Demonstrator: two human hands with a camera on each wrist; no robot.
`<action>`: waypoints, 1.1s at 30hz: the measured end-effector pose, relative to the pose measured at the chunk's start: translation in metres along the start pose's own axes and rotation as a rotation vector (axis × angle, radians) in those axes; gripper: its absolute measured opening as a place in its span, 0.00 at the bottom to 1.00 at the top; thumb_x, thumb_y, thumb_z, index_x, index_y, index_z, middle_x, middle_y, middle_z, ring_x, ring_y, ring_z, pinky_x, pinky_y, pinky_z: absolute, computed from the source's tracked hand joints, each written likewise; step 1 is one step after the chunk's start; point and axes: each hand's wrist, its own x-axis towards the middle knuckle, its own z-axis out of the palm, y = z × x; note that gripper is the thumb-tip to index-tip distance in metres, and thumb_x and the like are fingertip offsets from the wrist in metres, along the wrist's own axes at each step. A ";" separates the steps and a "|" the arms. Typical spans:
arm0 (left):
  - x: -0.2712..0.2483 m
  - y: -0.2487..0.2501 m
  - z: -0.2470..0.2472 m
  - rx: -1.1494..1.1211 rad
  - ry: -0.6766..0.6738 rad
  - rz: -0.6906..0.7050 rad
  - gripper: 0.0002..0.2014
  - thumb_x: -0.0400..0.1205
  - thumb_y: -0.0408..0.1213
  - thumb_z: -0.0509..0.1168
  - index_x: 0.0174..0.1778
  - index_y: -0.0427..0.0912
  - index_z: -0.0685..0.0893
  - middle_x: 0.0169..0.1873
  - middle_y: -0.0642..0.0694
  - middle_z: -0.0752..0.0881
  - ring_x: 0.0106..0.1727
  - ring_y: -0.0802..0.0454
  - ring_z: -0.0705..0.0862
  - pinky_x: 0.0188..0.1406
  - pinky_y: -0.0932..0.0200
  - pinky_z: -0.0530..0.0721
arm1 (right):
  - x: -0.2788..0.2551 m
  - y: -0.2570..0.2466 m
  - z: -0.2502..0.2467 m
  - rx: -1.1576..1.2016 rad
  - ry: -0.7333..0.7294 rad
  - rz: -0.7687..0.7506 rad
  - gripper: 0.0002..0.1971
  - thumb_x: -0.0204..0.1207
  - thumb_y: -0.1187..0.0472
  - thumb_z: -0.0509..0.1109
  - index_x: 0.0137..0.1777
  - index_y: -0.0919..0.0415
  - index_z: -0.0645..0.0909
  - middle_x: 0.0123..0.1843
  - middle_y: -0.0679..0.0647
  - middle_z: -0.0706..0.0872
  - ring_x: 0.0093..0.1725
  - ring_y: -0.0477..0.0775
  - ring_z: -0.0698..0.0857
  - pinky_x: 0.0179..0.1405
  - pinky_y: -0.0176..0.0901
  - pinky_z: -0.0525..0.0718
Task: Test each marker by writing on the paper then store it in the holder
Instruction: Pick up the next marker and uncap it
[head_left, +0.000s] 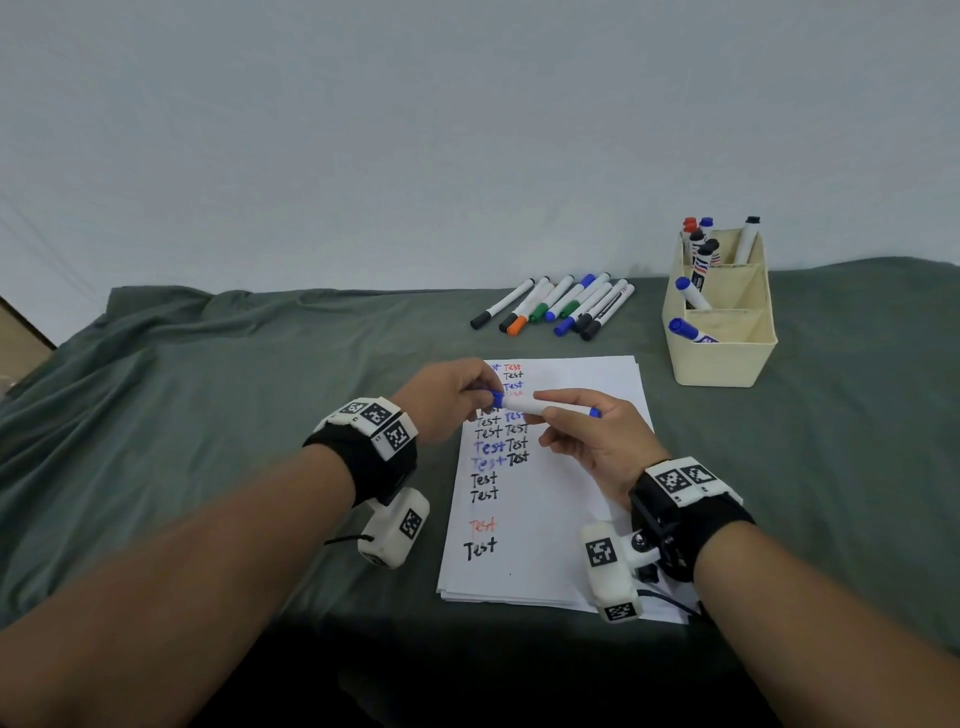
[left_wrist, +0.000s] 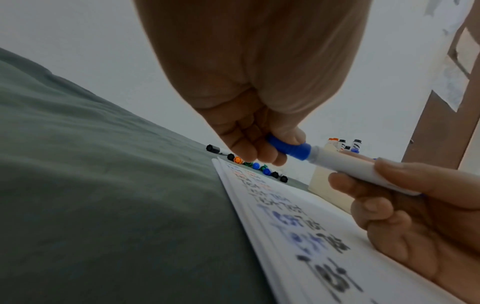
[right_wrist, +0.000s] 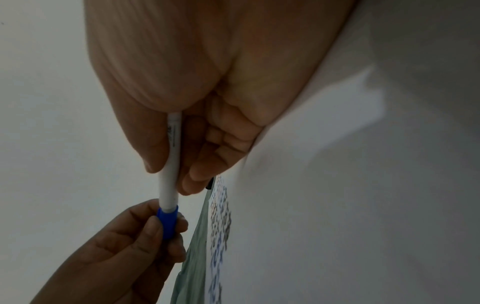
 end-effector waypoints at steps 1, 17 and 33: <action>0.000 0.000 0.000 -0.011 -0.008 0.001 0.09 0.85 0.34 0.65 0.48 0.55 0.82 0.41 0.56 0.89 0.35 0.62 0.83 0.40 0.69 0.82 | 0.000 0.000 0.000 -0.008 -0.007 -0.001 0.10 0.79 0.67 0.76 0.59 0.60 0.90 0.51 0.65 0.93 0.38 0.55 0.89 0.39 0.39 0.88; -0.005 -0.005 -0.013 0.308 -0.139 0.122 0.10 0.83 0.46 0.67 0.60 0.57 0.86 0.46 0.61 0.87 0.42 0.65 0.80 0.40 0.70 0.71 | 0.002 0.000 0.004 -0.421 0.075 -0.023 0.21 0.71 0.54 0.83 0.63 0.44 0.85 0.56 0.51 0.89 0.49 0.52 0.92 0.53 0.47 0.90; -0.064 -0.106 -0.075 0.623 0.156 -0.386 0.16 0.81 0.42 0.64 0.64 0.44 0.84 0.52 0.44 0.89 0.55 0.43 0.86 0.49 0.58 0.79 | -0.001 -0.027 0.044 -0.828 0.065 0.051 0.25 0.77 0.47 0.78 0.73 0.54 0.81 0.68 0.52 0.83 0.58 0.56 0.87 0.67 0.57 0.84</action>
